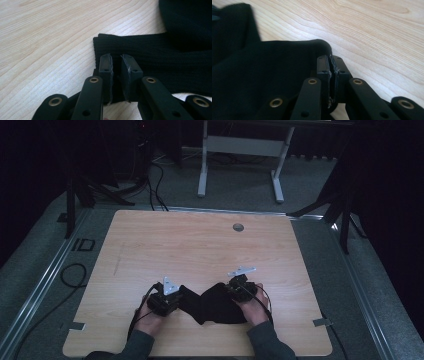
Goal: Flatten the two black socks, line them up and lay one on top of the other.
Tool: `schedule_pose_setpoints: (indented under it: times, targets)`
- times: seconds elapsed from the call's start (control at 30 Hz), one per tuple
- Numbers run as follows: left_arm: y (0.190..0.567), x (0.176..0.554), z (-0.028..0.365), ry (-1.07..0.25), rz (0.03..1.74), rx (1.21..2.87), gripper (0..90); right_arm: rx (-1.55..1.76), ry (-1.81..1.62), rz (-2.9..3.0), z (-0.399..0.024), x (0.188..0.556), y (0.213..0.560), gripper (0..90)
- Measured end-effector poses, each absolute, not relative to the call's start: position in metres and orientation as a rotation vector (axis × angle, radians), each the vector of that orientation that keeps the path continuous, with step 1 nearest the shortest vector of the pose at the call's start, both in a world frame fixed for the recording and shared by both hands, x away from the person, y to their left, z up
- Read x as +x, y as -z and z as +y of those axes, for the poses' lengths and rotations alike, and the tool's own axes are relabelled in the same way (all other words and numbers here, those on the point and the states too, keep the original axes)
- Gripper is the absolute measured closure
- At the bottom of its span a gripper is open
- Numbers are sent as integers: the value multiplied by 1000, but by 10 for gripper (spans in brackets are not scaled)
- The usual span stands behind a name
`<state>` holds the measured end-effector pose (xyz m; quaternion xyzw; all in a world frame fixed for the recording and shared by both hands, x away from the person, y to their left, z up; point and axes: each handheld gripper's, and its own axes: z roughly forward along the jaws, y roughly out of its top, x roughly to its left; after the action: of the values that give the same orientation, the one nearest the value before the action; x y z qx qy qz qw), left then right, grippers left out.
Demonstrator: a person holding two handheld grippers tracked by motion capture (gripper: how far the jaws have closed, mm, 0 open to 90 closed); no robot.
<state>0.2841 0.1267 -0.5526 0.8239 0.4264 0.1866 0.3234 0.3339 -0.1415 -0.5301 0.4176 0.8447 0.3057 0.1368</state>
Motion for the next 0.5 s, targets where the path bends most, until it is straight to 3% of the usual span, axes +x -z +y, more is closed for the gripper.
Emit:
schedule_pose_setpoints:
  times: [0.5]
  targets:
    - [553, 283, 126, -495, 1123, 2154, 799, 1169, -1008, 2344, -168, 282, 491, 858]
